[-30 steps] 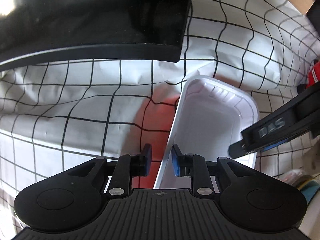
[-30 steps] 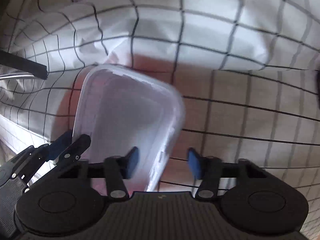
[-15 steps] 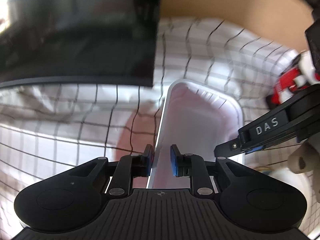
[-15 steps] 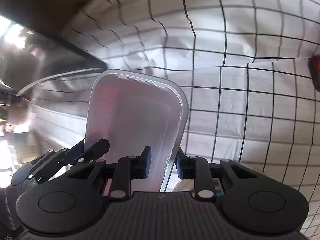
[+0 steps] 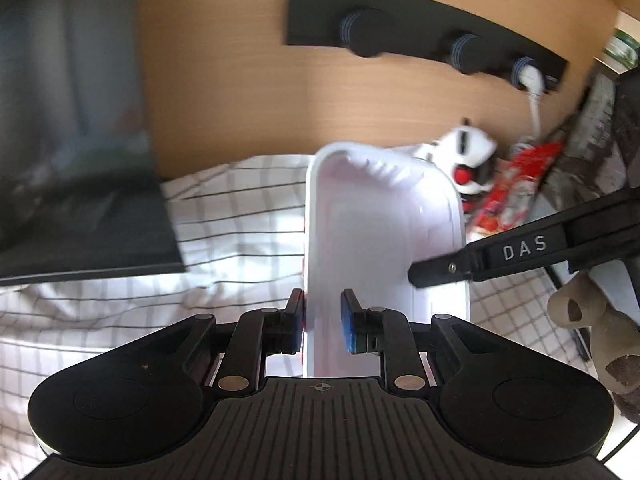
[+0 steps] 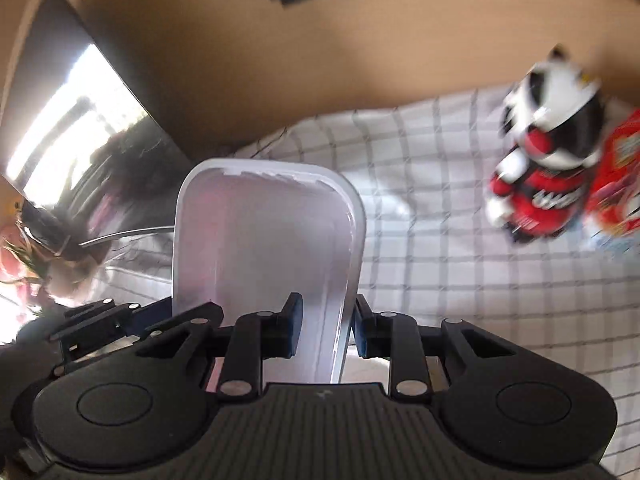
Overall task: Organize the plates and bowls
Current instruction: 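Carry the white tray over the bowl stack with both grippers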
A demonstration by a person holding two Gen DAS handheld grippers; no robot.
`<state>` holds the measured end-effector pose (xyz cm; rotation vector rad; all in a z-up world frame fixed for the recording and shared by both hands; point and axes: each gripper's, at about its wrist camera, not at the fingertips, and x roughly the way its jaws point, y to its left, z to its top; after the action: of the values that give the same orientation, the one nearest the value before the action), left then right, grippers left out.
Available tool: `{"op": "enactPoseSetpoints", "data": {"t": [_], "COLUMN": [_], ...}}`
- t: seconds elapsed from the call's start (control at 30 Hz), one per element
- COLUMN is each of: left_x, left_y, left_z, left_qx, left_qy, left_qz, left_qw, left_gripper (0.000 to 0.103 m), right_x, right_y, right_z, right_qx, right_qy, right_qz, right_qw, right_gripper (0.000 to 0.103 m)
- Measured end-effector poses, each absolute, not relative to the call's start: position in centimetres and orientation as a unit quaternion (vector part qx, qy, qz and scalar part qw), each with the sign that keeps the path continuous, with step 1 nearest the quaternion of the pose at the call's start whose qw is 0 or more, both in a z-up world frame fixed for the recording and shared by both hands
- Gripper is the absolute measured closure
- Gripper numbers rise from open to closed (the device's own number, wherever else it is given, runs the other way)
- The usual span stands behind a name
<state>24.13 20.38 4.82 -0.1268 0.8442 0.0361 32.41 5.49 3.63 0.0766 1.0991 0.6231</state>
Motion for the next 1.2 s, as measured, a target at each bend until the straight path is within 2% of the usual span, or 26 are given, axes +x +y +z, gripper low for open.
{"op": "enactPoseSetpoints", "data": {"t": [0.2, 0.43, 0.77, 0.93, 1.0, 1.17, 1.2], "left_x": [22.6, 21.6, 18.6, 18.6, 18.7, 18.8, 19.0], "left_y": [18.1, 18.0, 18.7, 19.4, 19.3, 18.5, 18.5], "left_z": [1.5, -2.8, -2.7, -3.6, -4.0, -4.1, -4.0], "left_qx": [-0.064, -0.064, -0.07, -0.074, -0.067, -0.048, -0.048], "left_qy": [0.413, 0.443, 0.42, 0.439, 0.449, 0.453, 0.452], "left_qz": [-0.015, -0.021, 0.003, 0.019, 0.027, 0.018, 0.017], "left_qw": [0.908, 0.894, 0.905, 0.895, 0.891, 0.89, 0.89], "left_gripper": [0.081, 0.084, 0.084, 0.084, 0.084, 0.087, 0.087], "right_x": [29.4, 28.5, 26.6, 26.1, 26.2, 27.5, 28.0], "right_y": [3.2, 1.7, 0.3, 0.1, 0.0, 0.5, 1.0], "right_z": [1.5, -3.7, -3.9, -4.2, -4.1, -2.5, -2.3], "right_qx": [-0.012, 0.016, 0.014, 0.007, 0.013, 0.019, 0.017], "right_qy": [0.456, 0.5, 0.474, 0.469, 0.471, 0.433, 0.425], "right_qz": [0.29, 0.285, 0.295, 0.289, 0.292, 0.279, 0.275], "right_qw": [0.841, 0.817, 0.829, 0.834, 0.832, 0.857, 0.862], "right_gripper": [0.075, 0.075, 0.075, 0.075, 0.073, 0.056, 0.056]}}
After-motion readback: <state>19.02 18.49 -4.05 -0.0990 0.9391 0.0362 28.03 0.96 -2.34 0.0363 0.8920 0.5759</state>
